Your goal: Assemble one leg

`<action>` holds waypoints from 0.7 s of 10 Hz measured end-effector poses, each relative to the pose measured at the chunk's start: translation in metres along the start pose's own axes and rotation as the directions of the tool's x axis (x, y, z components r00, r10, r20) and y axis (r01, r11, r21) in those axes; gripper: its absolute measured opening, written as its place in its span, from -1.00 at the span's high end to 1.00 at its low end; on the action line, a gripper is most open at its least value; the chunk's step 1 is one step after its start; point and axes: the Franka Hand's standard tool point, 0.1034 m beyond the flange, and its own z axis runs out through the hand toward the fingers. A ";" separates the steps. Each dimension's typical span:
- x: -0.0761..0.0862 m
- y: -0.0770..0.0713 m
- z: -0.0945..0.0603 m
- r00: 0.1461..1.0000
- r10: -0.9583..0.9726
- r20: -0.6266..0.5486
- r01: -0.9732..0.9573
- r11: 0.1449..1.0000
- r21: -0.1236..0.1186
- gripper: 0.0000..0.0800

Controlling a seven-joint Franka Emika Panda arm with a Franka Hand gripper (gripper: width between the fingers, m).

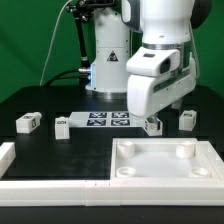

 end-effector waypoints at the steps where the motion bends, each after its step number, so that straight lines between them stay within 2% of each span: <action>1: -0.011 -0.010 0.003 0.982 0.190 0.005 -0.190 0.982 0.010 -0.62; 2: -0.016 -0.021 0.006 0.943 0.331 0.019 -0.331 0.943 0.014 -0.62; 3: -0.014 -0.027 0.007 0.911 0.411 0.022 -0.412 0.911 0.014 -0.62; 6: -0.006 -0.045 0.008 0.726 0.687 0.033 -0.688 0.726 0.023 -0.62; 7: -0.006 -0.047 0.008 0.657 0.753 0.038 -0.754 0.657 0.028 -0.62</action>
Offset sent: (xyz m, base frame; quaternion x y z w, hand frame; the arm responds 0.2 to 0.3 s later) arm -0.0176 0.0092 0.0040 -0.0238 0.0025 0.3144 0.9490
